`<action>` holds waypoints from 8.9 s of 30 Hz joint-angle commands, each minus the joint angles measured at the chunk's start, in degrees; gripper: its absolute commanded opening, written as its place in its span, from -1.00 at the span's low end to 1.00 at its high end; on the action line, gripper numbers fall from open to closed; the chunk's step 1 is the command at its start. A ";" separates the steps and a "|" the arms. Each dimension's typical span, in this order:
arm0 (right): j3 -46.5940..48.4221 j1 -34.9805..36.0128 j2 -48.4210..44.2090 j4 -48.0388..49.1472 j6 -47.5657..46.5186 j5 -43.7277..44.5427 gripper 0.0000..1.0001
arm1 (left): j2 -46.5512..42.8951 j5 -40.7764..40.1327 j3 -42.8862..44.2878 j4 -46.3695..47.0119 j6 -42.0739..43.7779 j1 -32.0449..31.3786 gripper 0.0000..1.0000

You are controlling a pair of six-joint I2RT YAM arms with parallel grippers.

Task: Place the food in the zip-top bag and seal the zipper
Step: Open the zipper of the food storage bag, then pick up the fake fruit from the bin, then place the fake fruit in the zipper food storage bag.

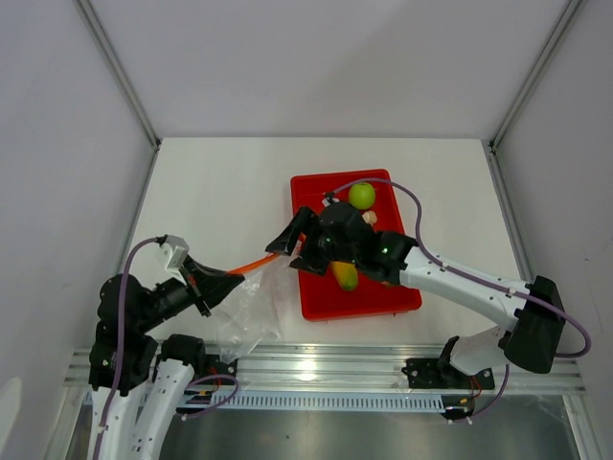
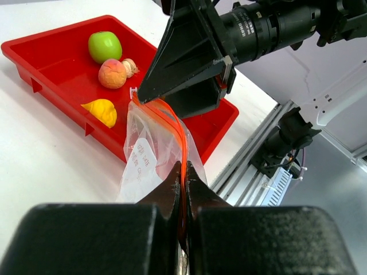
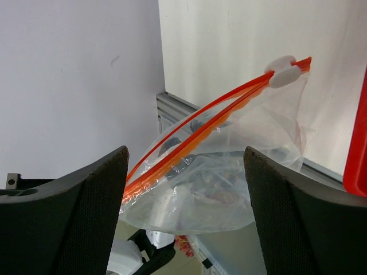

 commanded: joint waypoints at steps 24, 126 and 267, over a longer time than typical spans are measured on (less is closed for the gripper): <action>-2.50 3.55 -3.65 0.50 4.07 5.65 0.59 | 0.18 -4.08 3.47 -1.77 3.70 0.03 -0.99; -12.87 1.00 1.89 21.44 -30.55 -9.93 -1.00 | 12.76 -21.39 7.51 -17.67 -1.76 -0.93 -0.99; -17.01 7.33 2.93 28.45 -10.16 -15.00 -0.98 | 14.85 -9.37 4.44 -10.12 -2.98 -1.20 -0.99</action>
